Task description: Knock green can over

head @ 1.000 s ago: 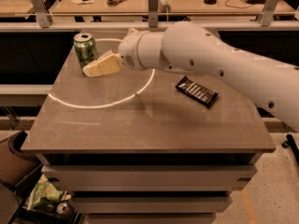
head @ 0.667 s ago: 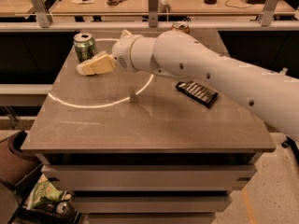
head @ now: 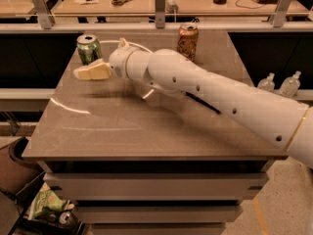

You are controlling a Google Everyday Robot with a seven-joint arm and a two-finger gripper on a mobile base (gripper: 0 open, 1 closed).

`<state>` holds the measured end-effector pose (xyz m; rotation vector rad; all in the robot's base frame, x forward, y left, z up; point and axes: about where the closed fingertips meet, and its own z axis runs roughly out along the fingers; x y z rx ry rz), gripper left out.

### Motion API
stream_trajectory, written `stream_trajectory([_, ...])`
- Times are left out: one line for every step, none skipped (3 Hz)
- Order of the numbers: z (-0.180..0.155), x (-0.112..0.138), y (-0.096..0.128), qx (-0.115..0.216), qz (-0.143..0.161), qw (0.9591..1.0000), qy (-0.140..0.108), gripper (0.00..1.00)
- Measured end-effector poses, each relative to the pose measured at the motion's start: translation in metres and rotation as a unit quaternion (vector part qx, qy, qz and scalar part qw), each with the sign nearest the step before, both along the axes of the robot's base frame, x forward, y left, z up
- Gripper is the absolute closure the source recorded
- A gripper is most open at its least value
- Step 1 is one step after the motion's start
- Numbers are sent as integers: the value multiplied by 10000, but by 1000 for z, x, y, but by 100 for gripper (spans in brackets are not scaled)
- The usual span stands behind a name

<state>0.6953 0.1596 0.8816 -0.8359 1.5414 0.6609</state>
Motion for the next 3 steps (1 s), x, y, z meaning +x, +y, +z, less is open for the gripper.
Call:
stream_trajectory([-8,10,10,165,-22,9999,-42,18])
stream_trajectory([-7,14,18,294,35,9995,-109,40])
stream_trajectory([-7,13,21,299,53,9995,-106,65])
